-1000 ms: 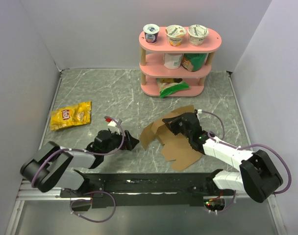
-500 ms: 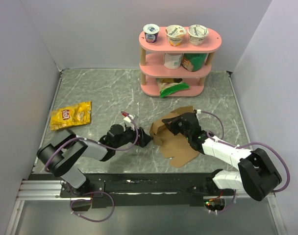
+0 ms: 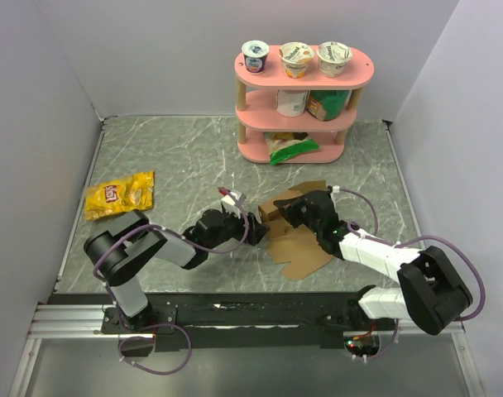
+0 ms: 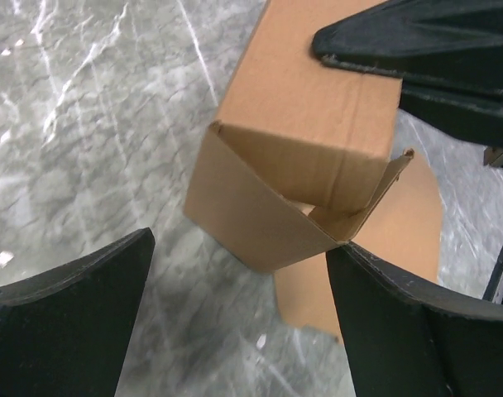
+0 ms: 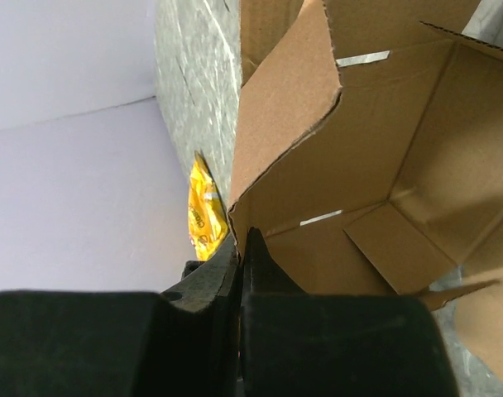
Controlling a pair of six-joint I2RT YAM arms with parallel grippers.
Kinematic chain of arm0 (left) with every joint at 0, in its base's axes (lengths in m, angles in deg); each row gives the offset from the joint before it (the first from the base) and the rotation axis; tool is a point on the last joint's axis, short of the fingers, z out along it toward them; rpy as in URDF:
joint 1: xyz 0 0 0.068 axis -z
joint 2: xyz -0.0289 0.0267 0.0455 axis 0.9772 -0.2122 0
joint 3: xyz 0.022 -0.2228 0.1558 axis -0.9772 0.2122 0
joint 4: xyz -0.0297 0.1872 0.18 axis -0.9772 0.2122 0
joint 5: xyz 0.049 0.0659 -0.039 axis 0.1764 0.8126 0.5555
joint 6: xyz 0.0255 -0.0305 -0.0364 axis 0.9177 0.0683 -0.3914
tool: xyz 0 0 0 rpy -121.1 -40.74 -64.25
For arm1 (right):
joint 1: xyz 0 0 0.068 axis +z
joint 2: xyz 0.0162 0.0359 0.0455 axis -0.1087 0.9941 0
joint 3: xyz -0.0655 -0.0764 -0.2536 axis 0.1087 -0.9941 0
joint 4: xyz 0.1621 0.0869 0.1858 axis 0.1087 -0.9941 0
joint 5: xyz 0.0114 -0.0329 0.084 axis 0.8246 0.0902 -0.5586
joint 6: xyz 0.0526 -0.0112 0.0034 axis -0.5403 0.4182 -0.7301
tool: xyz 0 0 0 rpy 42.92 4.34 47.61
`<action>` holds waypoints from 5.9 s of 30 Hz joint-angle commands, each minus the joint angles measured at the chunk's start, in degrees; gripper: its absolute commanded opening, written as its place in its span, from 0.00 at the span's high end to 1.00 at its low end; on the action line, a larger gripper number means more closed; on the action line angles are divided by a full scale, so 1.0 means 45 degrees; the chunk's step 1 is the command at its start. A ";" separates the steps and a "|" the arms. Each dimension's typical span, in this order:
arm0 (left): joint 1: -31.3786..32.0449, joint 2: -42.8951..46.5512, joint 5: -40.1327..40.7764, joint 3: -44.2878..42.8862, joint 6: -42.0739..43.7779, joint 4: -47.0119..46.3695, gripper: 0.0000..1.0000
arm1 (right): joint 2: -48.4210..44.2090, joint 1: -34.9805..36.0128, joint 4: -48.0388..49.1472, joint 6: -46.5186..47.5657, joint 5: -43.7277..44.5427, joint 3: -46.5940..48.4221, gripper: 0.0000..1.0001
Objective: Fold the paper box
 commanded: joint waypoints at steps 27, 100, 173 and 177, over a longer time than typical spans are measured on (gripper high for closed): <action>0.1004 -0.1880 0.3465 -0.0988 0.1093 -0.2656 0.05 | 0.0878 0.0162 0.4095 0.1102 0.1556 -0.2208 1.00; 0.1221 0.0147 0.6886 -0.1535 0.2149 0.2532 0.99 | -0.5625 -0.0402 -0.3145 0.8634 0.2243 -0.0297 0.00; -0.0032 0.4623 0.3124 -0.4367 0.1739 1.5703 0.47 | -0.0313 0.6548 -0.2112 2.0870 0.3626 0.2361 0.98; 0.0300 0.4916 0.4726 -0.3821 0.1446 1.4942 0.61 | -0.0469 0.6841 -0.2210 2.0772 0.3724 0.2439 0.99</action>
